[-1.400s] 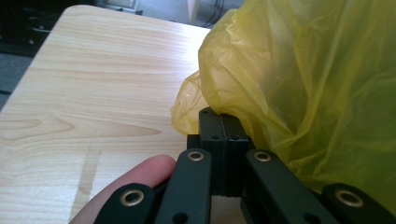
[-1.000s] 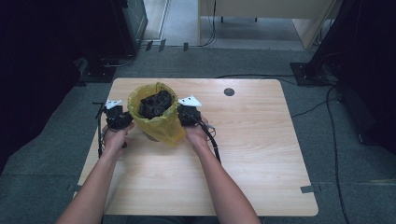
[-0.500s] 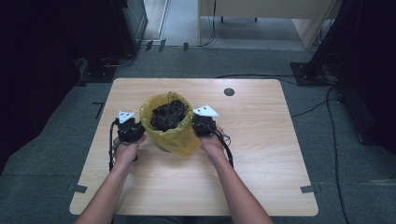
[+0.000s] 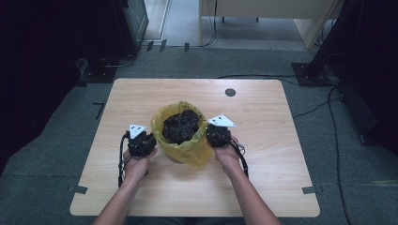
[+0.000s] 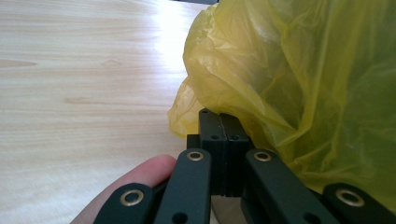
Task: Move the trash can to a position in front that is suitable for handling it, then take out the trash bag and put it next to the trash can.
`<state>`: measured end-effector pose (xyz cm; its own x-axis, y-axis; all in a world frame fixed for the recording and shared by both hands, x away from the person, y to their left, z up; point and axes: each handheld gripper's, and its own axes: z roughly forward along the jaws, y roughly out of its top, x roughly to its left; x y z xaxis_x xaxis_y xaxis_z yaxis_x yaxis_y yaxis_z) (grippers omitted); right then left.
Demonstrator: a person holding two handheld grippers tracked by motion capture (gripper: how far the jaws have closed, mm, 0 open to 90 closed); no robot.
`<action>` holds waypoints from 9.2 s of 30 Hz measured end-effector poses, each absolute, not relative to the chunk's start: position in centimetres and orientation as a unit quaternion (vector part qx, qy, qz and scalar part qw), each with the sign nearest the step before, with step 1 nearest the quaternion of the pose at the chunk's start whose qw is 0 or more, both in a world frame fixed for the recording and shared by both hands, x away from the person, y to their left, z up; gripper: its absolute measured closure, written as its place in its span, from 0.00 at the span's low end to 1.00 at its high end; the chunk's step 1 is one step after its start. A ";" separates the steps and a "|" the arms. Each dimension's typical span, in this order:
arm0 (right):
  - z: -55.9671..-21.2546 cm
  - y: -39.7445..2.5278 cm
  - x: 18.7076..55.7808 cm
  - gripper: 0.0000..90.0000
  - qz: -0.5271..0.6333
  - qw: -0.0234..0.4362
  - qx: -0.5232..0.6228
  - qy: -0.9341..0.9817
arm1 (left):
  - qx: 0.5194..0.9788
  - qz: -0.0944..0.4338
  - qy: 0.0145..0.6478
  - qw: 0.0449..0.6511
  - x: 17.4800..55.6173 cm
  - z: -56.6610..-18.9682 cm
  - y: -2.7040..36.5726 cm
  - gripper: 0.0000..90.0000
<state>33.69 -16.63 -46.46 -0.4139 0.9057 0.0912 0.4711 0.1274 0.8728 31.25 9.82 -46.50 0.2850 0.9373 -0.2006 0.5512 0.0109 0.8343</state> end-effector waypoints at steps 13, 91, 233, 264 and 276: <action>-46.5 -19.1 30.3 1.00 0.465 0.226 0.512 0.686 | 0.657 0.236 0.555 0.451 26.6 -47.3 7.3 1.00; -49.5 -24.7 21.8 0.76 0.449 0.274 0.514 0.678 | 0.680 0.159 0.496 0.517 26.2 -47.1 5.8 1.00; -36.6 -15.6 22.6 0.98 0.554 0.285 0.420 0.660 | 0.665 0.256 0.455 0.534 23.4 -40.1 10.5 0.19; -32.8 -17.0 21.8 0.98 0.611 0.318 0.403 0.603 | 0.699 0.289 0.583 0.298 25.4 -51.7 18.7 0.11; -30.7 -18.8 21.7 0.98 0.622 0.343 0.405 0.576 | 0.696 0.261 0.598 0.300 25.9 -51.8 18.9 0.11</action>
